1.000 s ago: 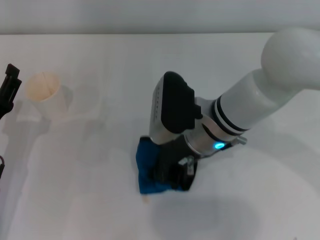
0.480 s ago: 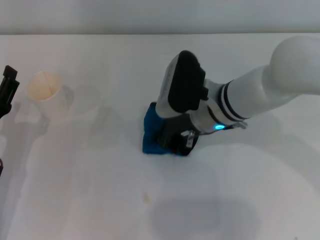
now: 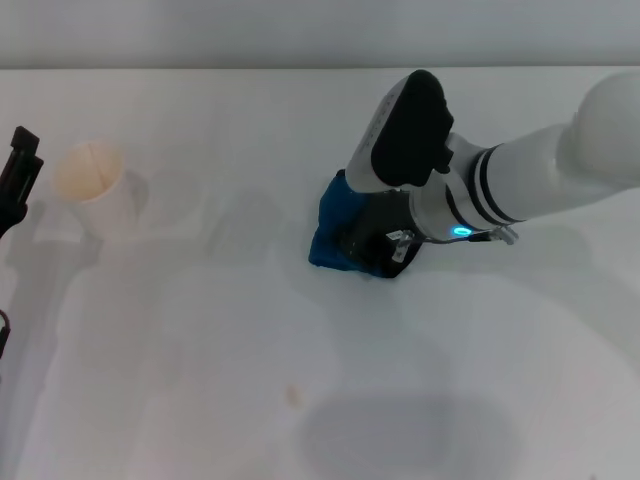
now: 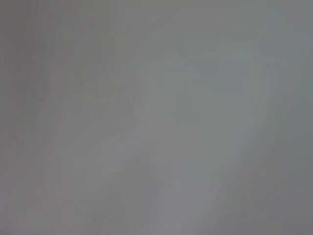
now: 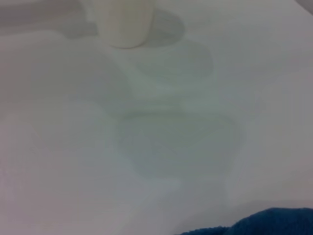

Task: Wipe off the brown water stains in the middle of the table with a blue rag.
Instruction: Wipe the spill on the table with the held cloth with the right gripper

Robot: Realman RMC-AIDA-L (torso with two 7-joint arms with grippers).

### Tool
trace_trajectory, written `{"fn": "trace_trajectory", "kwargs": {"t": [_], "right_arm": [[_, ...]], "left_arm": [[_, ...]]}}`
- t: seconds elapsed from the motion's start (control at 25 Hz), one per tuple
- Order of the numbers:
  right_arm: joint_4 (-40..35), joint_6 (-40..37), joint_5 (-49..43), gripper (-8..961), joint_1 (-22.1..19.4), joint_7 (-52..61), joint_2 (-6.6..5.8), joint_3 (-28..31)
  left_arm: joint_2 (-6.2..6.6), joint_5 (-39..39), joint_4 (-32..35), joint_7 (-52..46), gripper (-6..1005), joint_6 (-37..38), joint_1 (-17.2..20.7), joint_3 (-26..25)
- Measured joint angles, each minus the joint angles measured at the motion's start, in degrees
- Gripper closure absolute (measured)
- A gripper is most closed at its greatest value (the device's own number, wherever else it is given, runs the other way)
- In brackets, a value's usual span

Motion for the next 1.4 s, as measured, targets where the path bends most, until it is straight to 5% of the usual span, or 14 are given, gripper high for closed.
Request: {"fn": "trace_trajectory", "kwargs": {"t": [1.08, 1.4], "right_arm": [[-8.82, -32.28, 6.80, 942, -3.25, -4.48, 0.15, -5.15], [-8.96, -29.36, 9.11, 945, -4.29, -7.30, 0.18, -6.19]], "left_arm": [[0.09, 0.10, -0.18, 0.01, 124, 0.00, -0.29, 0.01], [0.08, 0.12, -0.12, 0.00, 123, 0.08, -0.54, 0.04]]}}
